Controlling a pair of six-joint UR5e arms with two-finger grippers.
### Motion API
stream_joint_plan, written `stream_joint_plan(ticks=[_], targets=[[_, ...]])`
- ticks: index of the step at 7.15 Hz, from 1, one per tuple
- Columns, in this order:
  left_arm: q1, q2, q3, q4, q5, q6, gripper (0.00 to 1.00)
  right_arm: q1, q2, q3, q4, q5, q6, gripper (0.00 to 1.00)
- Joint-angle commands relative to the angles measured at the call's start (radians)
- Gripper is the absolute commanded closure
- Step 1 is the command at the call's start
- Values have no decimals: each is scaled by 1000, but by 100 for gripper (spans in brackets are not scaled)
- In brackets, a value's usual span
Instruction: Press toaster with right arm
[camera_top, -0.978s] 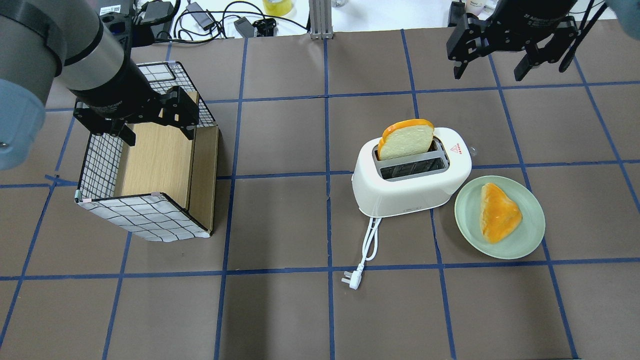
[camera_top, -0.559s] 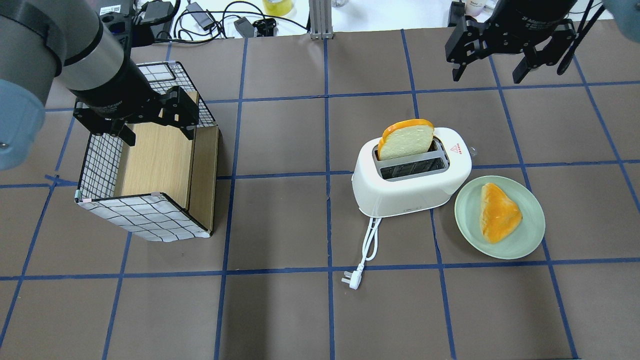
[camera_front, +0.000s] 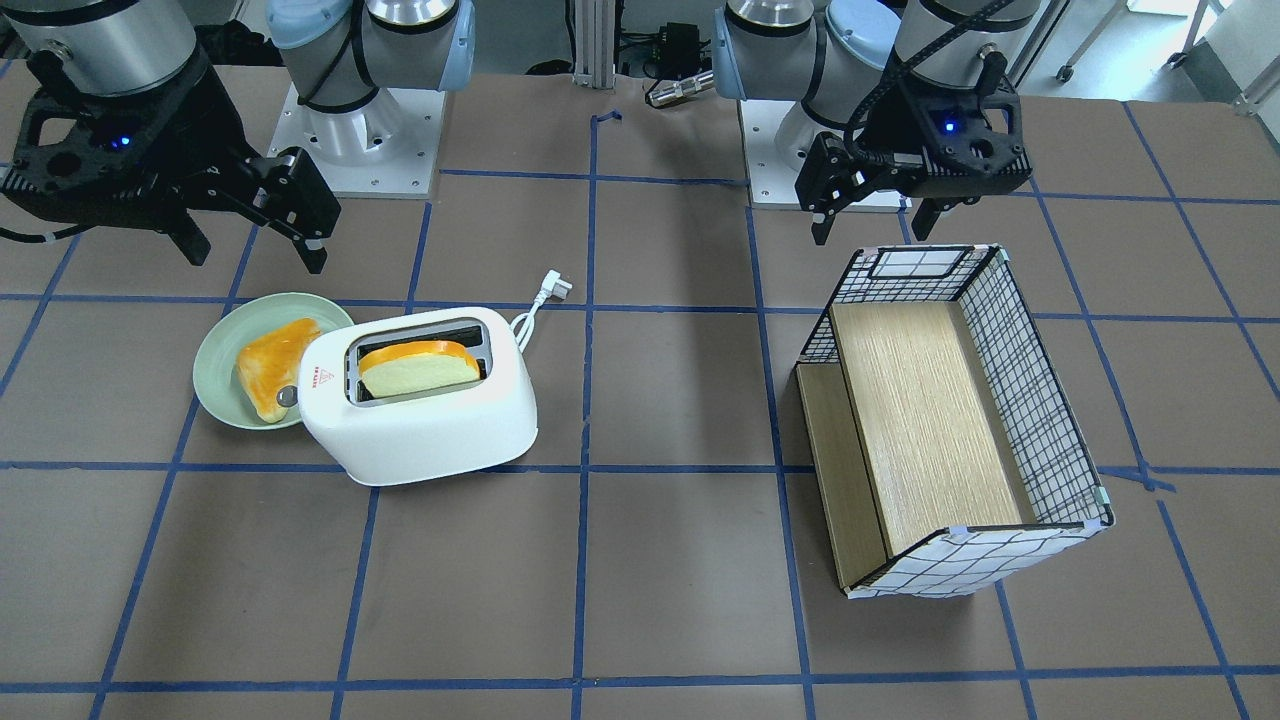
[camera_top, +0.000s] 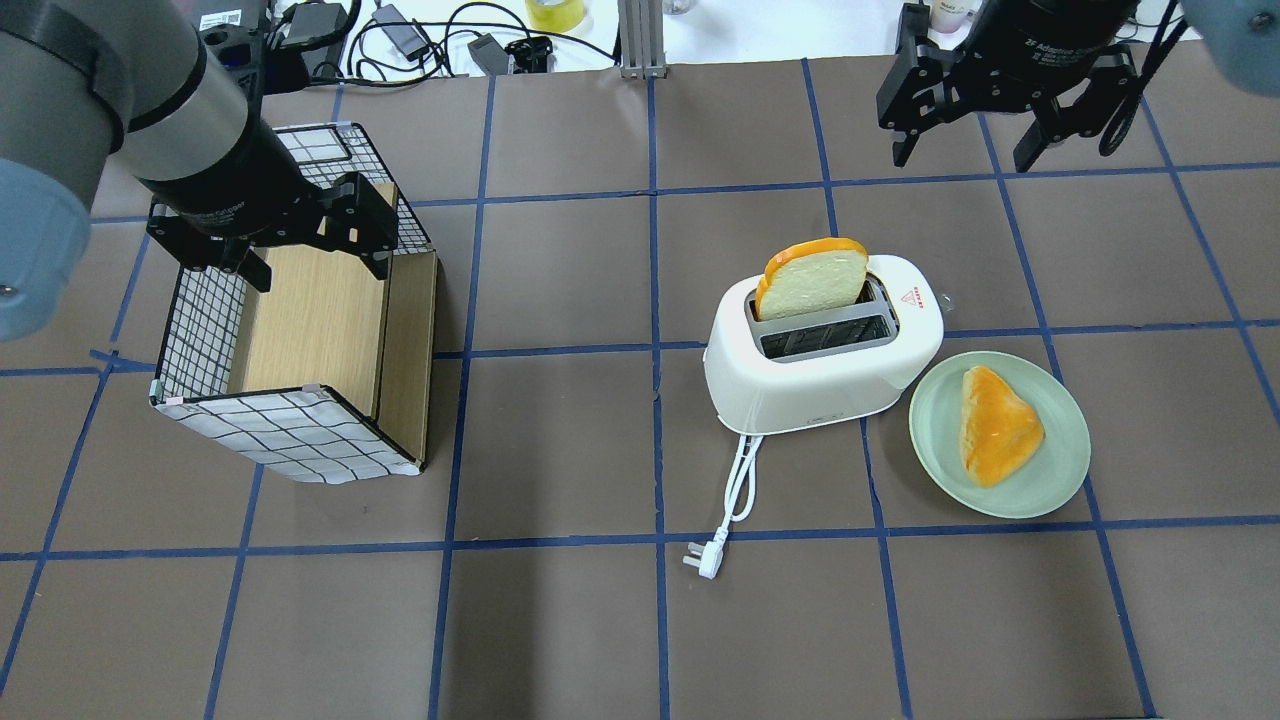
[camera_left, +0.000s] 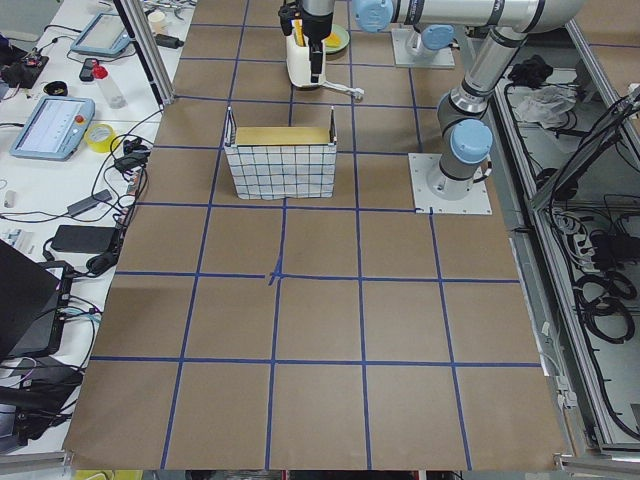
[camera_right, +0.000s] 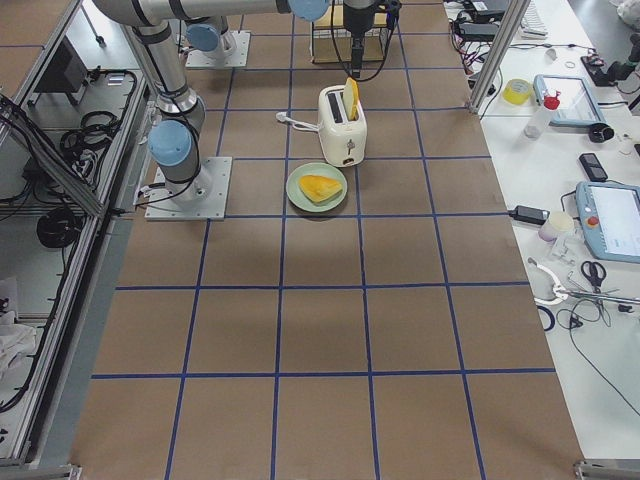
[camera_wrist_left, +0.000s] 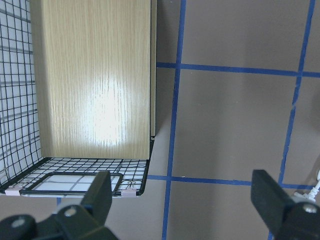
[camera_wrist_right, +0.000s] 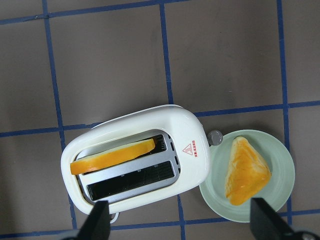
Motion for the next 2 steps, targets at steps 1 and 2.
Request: stream_joint_plan(ticks=[1,2], targets=[[0,0,0,0,0,0,0,1,2,2,-2,-3,-7,0],[0,0,0,0,0,0,0,1,2,2,0,-5,-9,0]])
